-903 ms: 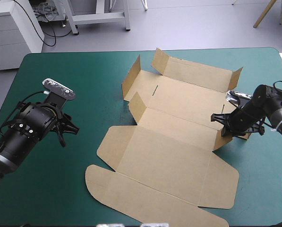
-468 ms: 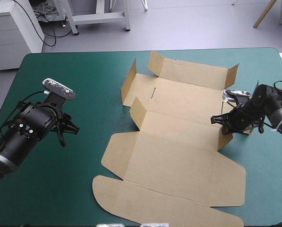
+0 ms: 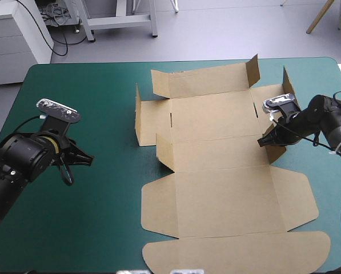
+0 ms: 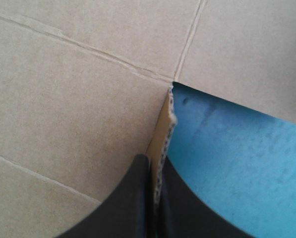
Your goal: Fold the box
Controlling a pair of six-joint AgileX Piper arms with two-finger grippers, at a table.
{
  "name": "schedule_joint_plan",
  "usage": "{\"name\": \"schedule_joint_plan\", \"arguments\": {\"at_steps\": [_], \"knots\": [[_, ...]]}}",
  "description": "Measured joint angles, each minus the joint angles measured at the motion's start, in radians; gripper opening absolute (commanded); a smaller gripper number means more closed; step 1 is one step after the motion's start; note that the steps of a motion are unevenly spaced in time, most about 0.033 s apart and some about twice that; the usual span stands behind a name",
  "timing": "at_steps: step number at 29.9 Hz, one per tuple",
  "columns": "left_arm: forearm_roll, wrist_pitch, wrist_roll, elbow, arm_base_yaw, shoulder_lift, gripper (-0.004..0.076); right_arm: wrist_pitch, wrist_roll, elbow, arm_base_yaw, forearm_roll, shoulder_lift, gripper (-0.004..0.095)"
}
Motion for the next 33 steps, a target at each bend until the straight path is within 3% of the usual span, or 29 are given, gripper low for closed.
{"name": "schedule_joint_plan", "arguments": {"at_steps": [7,14,27,33], "knots": [[-0.022,0.074,-0.001,0.000,0.000,-0.091,0.0088,-0.073,-0.213,-0.025,0.054,0.006,0.010,-0.0020],[-0.020,0.124,-0.009,0.000,0.000,-0.137,0.0023,-0.115,-0.308,-0.153,0.179,0.007,0.148,-0.0020],[0.006,0.138,-0.079,0.000,0.000,-0.175,0.0002,-0.099,-0.510,-0.541,0.384,-0.070,0.439,-0.0020],[0.007,0.138,-0.083,0.000,0.000,-0.175,0.0002,-0.067,-0.662,-0.619,0.445,-0.069,0.499,-0.0020]]}}
